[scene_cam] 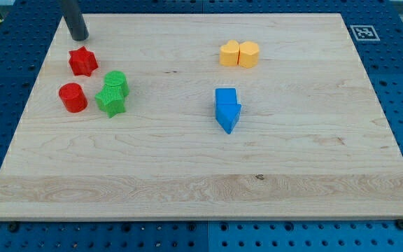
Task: Nudge the red star slightly right
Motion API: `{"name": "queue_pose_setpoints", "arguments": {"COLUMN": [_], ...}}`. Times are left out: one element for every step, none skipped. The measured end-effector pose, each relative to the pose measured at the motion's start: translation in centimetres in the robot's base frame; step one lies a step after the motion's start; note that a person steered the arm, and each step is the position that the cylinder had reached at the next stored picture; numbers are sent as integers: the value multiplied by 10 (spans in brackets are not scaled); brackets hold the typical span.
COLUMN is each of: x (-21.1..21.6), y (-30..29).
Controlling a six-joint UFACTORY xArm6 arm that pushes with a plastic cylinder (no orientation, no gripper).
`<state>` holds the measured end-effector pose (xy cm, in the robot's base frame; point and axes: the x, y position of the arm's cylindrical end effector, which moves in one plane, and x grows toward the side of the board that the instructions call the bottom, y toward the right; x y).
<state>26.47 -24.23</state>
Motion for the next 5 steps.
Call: {"name": "queue_pose_setpoints", "arguments": {"x": [0, 0, 0, 1, 17], "y": [0, 4, 21, 23, 15]}}
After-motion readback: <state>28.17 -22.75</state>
